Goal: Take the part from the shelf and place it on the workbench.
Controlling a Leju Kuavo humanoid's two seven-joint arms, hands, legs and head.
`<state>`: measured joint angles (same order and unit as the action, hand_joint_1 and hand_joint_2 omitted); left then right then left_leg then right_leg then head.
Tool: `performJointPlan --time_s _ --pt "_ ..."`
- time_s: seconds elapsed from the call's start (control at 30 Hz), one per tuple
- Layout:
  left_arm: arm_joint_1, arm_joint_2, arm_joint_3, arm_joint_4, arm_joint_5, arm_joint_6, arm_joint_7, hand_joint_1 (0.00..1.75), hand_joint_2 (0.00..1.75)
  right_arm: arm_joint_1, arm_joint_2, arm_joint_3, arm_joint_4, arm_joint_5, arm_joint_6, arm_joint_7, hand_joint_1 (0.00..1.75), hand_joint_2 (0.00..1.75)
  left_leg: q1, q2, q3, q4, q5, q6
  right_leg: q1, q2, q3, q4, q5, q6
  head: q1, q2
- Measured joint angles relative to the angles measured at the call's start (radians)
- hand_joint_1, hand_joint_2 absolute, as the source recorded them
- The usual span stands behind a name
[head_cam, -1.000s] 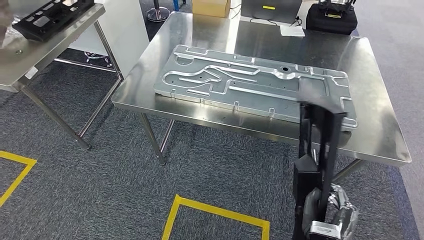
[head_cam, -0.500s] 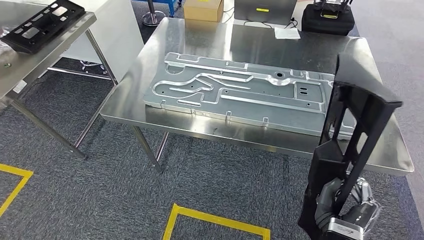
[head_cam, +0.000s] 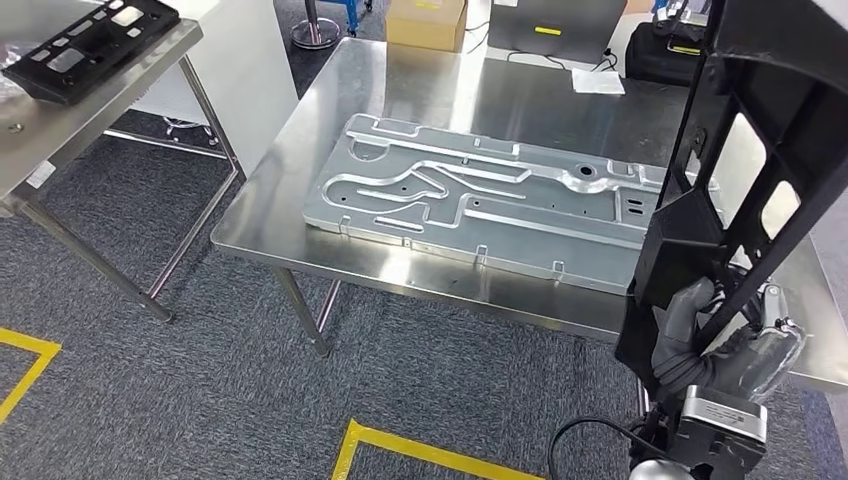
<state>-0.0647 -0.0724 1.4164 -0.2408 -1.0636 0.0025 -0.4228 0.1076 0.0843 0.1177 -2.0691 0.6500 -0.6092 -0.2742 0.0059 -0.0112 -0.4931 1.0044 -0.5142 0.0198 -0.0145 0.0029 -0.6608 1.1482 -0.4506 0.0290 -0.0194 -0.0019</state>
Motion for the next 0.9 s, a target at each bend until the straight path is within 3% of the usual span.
performJointPlan --time_s 0.03,0.07,0.17,0.23,0.27,0.33,0.37,0.4,0.43,0.5,0.53,0.57,0.63,0.73,0.77,0.83,0.87,0.9 --pt "-0.001 0.000 0.000 0.000 0.000 0.000 0.001 0.00 0.00 -0.010 -0.007 0.000 0.002 0.001 0.004 0.008 1.75 1.75 -0.002 -0.001 0.006 0.002 -0.009 -0.005 0.002 0.000 0.016 -0.051 0.023 -0.005 0.000 0.000" --pt "-0.002 0.000 0.000 0.000 0.000 0.000 0.001 0.00 0.00 -0.019 -0.014 0.001 0.006 0.002 0.010 0.017 1.75 1.75 -0.003 -0.001 0.006 0.003 -0.016 -0.010 0.004 -0.001 0.025 -0.081 0.028 -0.011 -0.001 0.000" --pt "-0.008 0.000 0.000 0.000 0.000 -0.003 0.003 0.00 0.00 -0.032 -0.031 0.001 0.015 0.007 0.040 0.046 1.75 1.75 -0.003 0.002 0.007 0.000 -0.026 -0.025 0.005 0.002 0.035 -0.103 0.005 -0.030 -0.002 0.000" --pt "-0.010 0.001 0.000 0.001 0.000 -0.004 0.004 0.00 0.00 -0.036 -0.037 0.001 0.023 0.018 0.058 0.060 1.75 1.75 -0.002 0.004 -0.008 0.046 -0.049 -0.036 0.001 0.001 0.050 -0.112 -0.003 -0.043 -0.003 0.000" --pt "-0.010 0.001 0.000 0.001 0.000 -0.004 0.005 0.00 0.00 -0.037 -0.039 0.001 0.027 0.025 0.064 0.065 1.75 1.75 -0.001 0.005 -0.036 0.101 -0.069 -0.040 0.000 -0.001 0.059 -0.114 -0.009 -0.049 -0.004 0.000" --pt "-0.009 0.000 0.000 0.001 0.000 -0.004 0.007 0.00 0.00 -0.040 -0.043 0.001 0.036 0.043 0.071 0.076 1.75 1.75 0.002 0.005 -0.126 0.241 -0.111 -0.046 0.002 -0.003 0.074 -0.115 -0.023 -0.055 -0.005 0.000" --pt "-0.007 0.000 0.000 0.001 -0.001 -0.004 0.009 0.00 0.00 -0.040 -0.044 0.001 0.042 0.061 0.072 0.085 1.75 1.75 0.002 0.005 -0.166 0.290 -0.113 -0.046 0.003 -0.003 0.082 -0.115 -0.030 -0.055 -0.005 0.000" --pt "-0.006 0.000 0.000 0.001 -0.003 -0.004 0.010 0.00 0.00 -0.040 -0.046 0.000 0.049 0.096 0.069 0.098 1.75 1.75 0.003 0.005 -0.189 0.302 -0.092 -0.046 0.004 -0.002 0.093 -0.115 -0.038 -0.056 -0.004 0.000" --pt "-0.004 0.000 0.000 0.001 -0.004 -0.004 0.011 0.00 0.00 -0.041 -0.048 -0.001 0.056 0.148 0.062 0.115 1.75 1.75 0.002 0.005 -0.192 0.272 -0.050 -0.042 0.004 -0.001 0.106 -0.115 -0.046 -0.055 -0.005 0.000" --pt "-0.003 0.002 0.000 0.001 -0.011 -0.004 0.011 0.00 0.00 -0.043 -0.049 -0.003 0.070 0.277 0.042 0.150 1.75 1.75 -0.002 0.005 -0.159 0.145 0.050 -0.029 0.006 0.001 0.131 -0.115 -0.064 -0.052 -0.003 0.000" --pt "-0.003 0.003 0.000 0.001 -0.015 -0.005 0.011 0.00 0.00 -0.047 -0.049 -0.005 0.078 0.339 0.031 0.165 1.75 1.75 -0.005 0.005 -0.139 0.090 0.079 -0.022 0.007 0.002 0.138 -0.115 -0.071 -0.049 -0.003 0.000" --pt "-0.004 0.004 0.000 0.001 -0.019 -0.006 0.011 0.00 0.00 -0.052 -0.049 -0.008 0.087 0.394 0.021 0.178 1.75 1.75 -0.009 0.005 -0.127 0.056 0.089 -0.016 0.007 0.003 0.140 -0.116 -0.076 -0.044 -0.002 0.000" --pt "-0.005 0.005 -0.001 0.001 -0.024 -0.010 0.011 0.00 0.00 -0.063 -0.050 -0.013 0.109 0.502 0.005 0.207 1.75 1.75 -0.013 0.006 -0.119 0.033 0.079 -0.010 0.006 0.004 0.140 -0.121 -0.079 -0.033 -0.001 0.000" --pt "-0.006 0.003 -0.003 0.002 -0.029 -0.015 0.010 0.00 0.00 -0.081 -0.050 -0.019 0.140 0.602 -0.008 0.235 1.75 1.75 -0.002 0.006 -0.096 0.001 0.078 0.000 0.006 0.002 0.135 -0.099 -0.097 -0.017 0.000 0.000" --pt "-0.007 0.002 -0.003 0.002 -0.031 -0.016 0.009 0.00 0.00 -0.089 -0.051 -0.021 0.149 0.616 -0.012 0.241 1.75 1.75 0.002 0.007 -0.086 -0.007 0.077 0.003 0.005 0.002 0.114 -0.055 -0.115 -0.012 0.001 0.000" --pt "-0.009 0.002 -0.004 0.002 -0.034 -0.016 0.008 0.00 0.00 -0.099 -0.053 -0.024 0.169 0.635 -0.020 0.252 1.75 1.75 0.001 0.006 -0.072 -0.011 0.068 0.008 0.000 0.001 0.031 0.078 -0.159 -0.004 0.002 0.000" --pt "-0.009 0.002 -0.004 0.002 -0.034 -0.016 0.008 0.00 0.00 -0.101 -0.054 -0.026 0.179 0.642 -0.022 0.257 1.75 1.75 0.001 0.006 -0.065 -0.011 0.062 0.009 -0.003 0.001 -0.009 0.133 -0.166 0.000 0.002 0.000" --pt "-0.008 0.002 -0.005 0.002 -0.034 -0.016 0.008 0.00 0.00 -0.103 -0.055 -0.027 0.188 0.647 -0.022 0.261 1.75 1.75 0.002 0.005 -0.057 -0.011 0.055 0.008 -0.006 0.001 -0.036 0.156 -0.153 0.003 0.002 0.000"
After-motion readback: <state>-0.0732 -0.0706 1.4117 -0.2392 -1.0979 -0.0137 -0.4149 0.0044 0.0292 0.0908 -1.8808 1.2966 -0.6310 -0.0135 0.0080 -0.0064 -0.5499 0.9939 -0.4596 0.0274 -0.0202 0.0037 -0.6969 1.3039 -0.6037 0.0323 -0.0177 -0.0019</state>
